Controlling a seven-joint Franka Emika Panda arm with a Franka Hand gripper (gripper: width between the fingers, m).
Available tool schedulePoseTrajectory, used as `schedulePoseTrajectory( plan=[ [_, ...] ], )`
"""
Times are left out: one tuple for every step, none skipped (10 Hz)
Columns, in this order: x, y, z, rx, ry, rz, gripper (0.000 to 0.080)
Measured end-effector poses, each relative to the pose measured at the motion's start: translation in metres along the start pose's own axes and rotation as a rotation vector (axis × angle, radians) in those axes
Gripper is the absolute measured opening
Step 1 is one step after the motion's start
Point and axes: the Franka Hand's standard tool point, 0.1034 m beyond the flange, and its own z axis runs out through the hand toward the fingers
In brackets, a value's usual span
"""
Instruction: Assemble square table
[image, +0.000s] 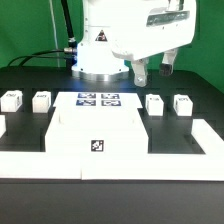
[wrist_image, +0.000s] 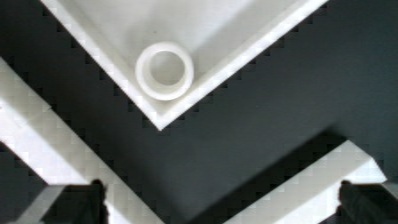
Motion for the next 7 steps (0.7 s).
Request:
schedulePoseTrajectory(
  plan=[
    [0.0000,0.0000,0.0000,0.000,0.000,0.000,0.0650],
    [0.0000,0.0000,0.0000,0.000,0.000,0.000,0.0650],
    [0.0000,0.0000,0.0000,0.000,0.000,0.000,0.0650],
    [0.0000,0.0000,0.0000,0.000,0.000,0.000,0.0650],
    [0.0000,0.0000,0.0000,0.000,0.000,0.000,0.0650],
    [0.0000,0.0000,0.0000,0.000,0.000,0.000,0.0650],
    [0.0000,0.0000,0.0000,0.000,0.000,0.000,0.0650]
  ],
)
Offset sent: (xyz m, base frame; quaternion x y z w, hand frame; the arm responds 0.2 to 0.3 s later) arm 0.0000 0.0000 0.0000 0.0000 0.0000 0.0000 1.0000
